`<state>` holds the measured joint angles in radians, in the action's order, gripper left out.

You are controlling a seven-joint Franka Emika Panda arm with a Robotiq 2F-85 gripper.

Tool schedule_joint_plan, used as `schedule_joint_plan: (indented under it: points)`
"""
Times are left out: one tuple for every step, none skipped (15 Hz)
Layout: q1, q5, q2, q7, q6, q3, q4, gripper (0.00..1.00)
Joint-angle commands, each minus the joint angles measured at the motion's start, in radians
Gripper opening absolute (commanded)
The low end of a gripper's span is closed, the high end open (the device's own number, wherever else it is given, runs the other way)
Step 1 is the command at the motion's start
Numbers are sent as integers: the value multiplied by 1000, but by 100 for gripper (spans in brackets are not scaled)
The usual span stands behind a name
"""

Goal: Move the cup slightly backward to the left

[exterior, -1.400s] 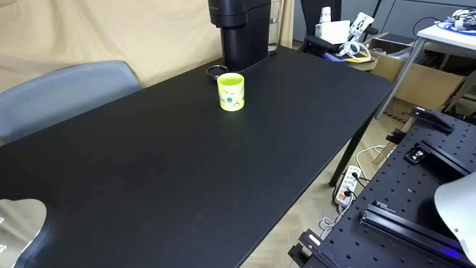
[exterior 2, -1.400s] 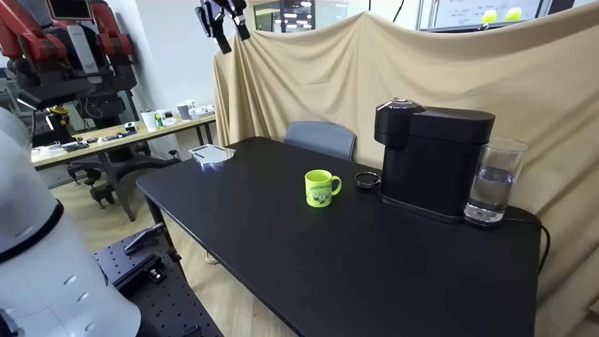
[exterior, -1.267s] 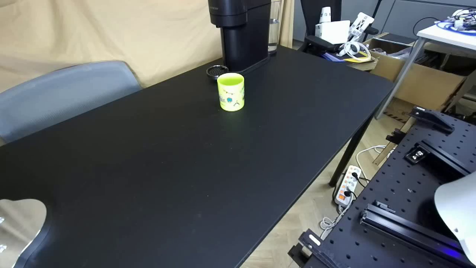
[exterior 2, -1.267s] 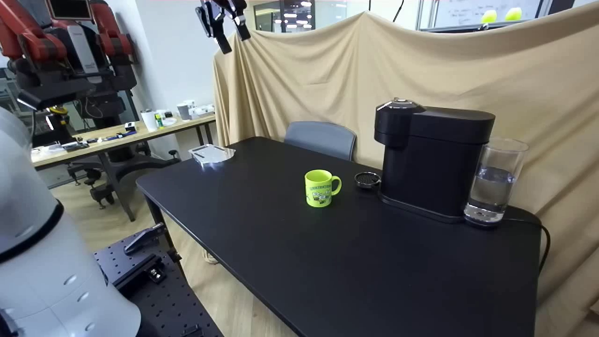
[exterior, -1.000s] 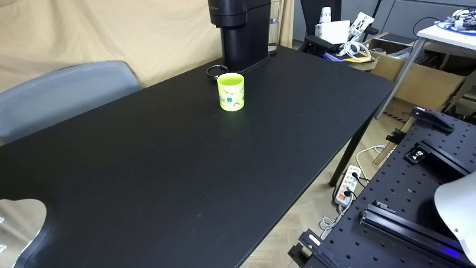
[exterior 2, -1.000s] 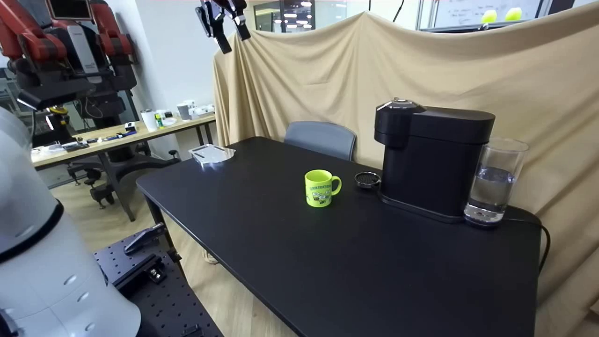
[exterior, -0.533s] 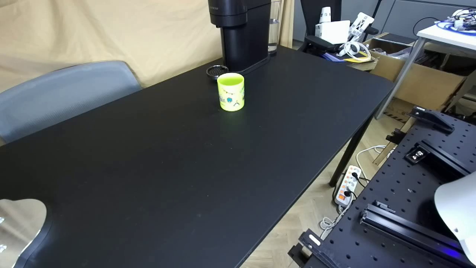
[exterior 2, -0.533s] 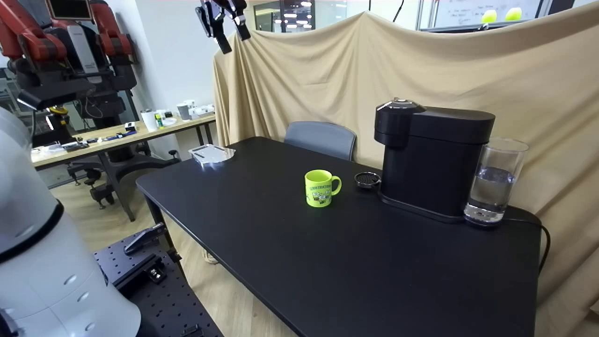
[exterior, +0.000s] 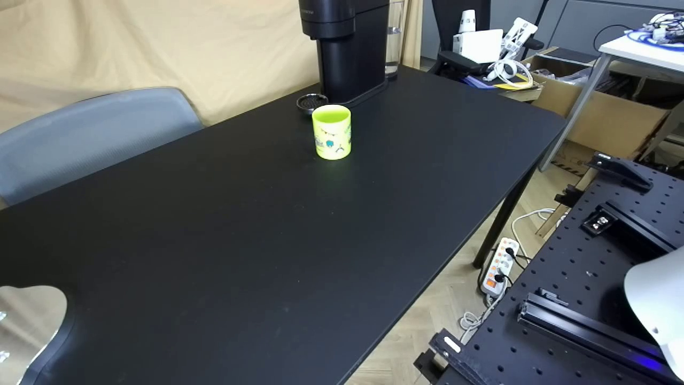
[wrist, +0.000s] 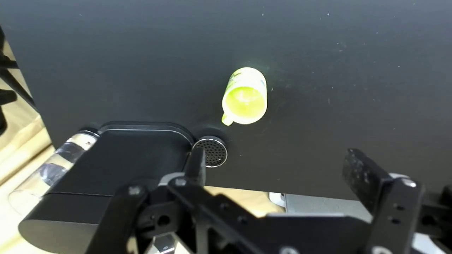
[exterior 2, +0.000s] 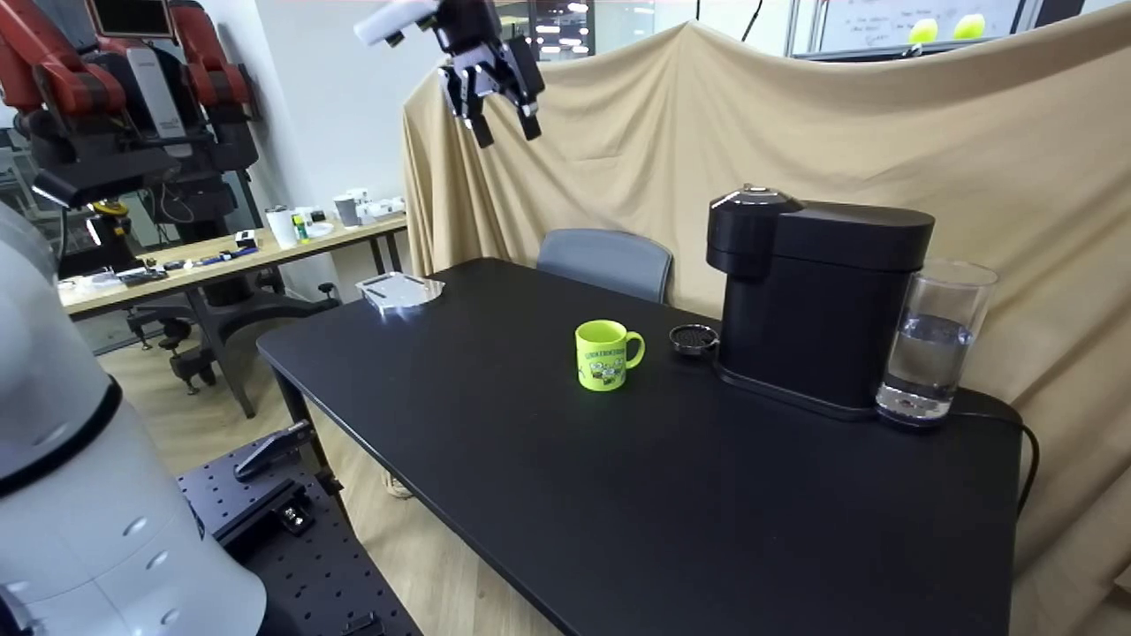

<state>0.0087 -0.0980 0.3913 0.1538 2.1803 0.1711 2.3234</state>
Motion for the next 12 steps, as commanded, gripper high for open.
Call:
schedule_joint_plan:
  points:
    - [30, 54, -197, -109, 126, -65, -62, 100]
    - [33, 68, -251, -136, 148, -73, -83, 100]
    - [33, 69, -301, -151, 162, -74, -105, 100]
    - [33, 63, -342, -155, 165, -73, -127, 100]
    - [35, 51, -384, -148, 163, -69, -152, 100]
    - [38, 45, -419, -140, 159, -67, -175, 100]
    - [44, 36, -451, -132, 155, -64, -197, 100]
    - [51, 31, -484, -127, 149, -63, -221, 100]
    - [58, 6, -510, -82, 137, -67, -244, 100]
    - [61, -5, -510, -38, 100, -76, -261, 100]
    - [59, 29, -478, -112, 165, -73, -191, 100]
    - [61, 20, -496, -93, 150, -74, -211, 100]
